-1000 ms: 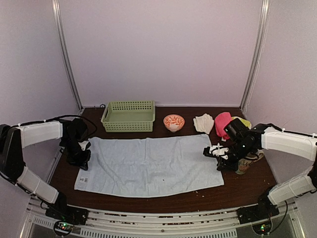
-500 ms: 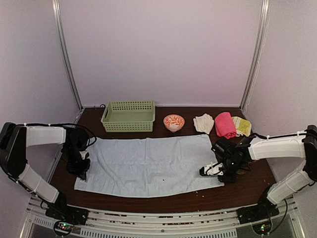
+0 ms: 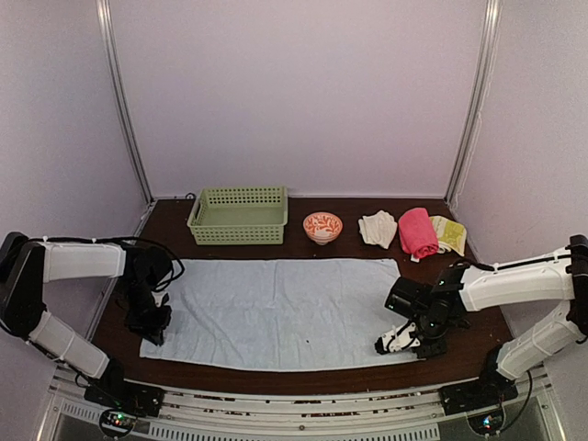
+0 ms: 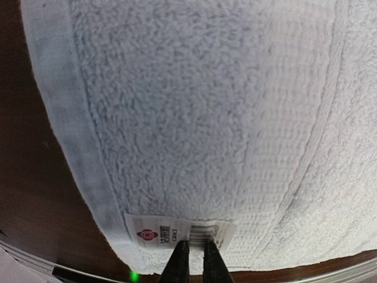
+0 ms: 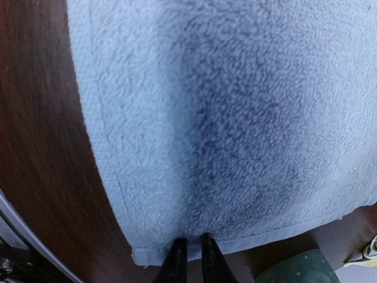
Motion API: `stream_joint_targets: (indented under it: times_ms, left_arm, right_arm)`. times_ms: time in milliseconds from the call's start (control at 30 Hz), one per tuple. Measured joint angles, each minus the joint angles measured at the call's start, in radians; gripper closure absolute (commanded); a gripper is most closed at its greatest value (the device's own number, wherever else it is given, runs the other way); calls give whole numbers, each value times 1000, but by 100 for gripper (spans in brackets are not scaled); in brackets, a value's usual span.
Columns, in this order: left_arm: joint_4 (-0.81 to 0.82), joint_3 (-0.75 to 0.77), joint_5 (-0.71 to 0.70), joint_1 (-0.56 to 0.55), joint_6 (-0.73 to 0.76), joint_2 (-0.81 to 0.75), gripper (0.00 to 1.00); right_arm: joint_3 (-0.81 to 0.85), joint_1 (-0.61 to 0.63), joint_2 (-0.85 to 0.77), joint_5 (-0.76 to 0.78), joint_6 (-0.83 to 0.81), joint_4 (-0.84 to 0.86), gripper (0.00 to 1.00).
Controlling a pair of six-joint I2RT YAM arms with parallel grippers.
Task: Roll the towels
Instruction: Adjust the towel at the center of the board.
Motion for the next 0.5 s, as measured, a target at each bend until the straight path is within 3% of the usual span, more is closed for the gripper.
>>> stream_joint_targets:
  times_ms: [200,300,400,500]
  left_arm:
    - [-46,18,-10,-1,-10,-40,87]
    - [-101,90,-19,-1,-9,-85,71]
    - [-122,235,-47,0,-9,-122,50]
    - [-95,347,-75,23,18,-122,45]
  right_arm:
    - [5,1,-33,-2,10,-105,81]
    - [27,1,-81,-5,10,-154,79]
    - [87,-32,-111,-30,7,-188,78]
    - [176,-103,-112,-98,6,-196,76]
